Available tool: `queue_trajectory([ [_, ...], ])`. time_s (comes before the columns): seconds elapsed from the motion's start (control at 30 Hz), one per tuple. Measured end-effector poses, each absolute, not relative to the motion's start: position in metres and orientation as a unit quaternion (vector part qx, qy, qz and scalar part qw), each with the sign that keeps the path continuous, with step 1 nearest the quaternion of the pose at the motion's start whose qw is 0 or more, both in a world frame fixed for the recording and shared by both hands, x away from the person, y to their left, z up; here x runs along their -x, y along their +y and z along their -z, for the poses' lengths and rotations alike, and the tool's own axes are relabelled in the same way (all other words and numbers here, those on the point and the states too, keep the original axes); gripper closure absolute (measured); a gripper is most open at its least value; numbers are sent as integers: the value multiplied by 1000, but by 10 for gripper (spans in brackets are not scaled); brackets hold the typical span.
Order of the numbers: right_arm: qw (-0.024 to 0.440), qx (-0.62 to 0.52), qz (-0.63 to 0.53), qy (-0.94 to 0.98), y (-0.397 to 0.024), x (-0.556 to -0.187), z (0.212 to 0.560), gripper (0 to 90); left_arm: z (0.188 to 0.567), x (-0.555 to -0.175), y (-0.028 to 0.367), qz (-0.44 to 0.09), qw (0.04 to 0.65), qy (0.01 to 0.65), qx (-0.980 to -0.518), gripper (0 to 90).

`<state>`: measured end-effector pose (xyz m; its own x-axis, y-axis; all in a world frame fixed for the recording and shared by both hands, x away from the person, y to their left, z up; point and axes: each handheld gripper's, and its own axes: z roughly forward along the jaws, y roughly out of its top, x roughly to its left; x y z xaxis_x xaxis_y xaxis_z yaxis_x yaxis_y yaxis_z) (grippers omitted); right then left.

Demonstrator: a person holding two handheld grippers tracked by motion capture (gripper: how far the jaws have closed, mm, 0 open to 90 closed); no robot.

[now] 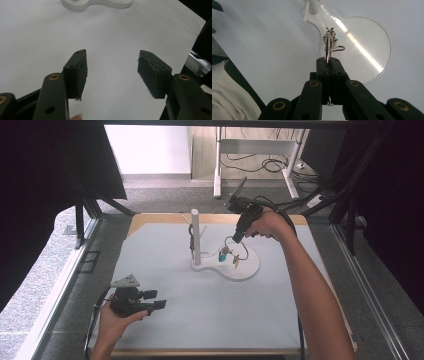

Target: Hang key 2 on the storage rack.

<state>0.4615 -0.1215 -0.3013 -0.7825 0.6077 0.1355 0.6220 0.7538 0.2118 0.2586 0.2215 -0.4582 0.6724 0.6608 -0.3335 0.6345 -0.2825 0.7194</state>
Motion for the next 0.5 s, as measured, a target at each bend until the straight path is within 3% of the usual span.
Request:
queue_trajectory([
  [0.5,26,337,121,-933,-113,-478,307,877,459,-259,223,-14,441,404,-801,415],
])
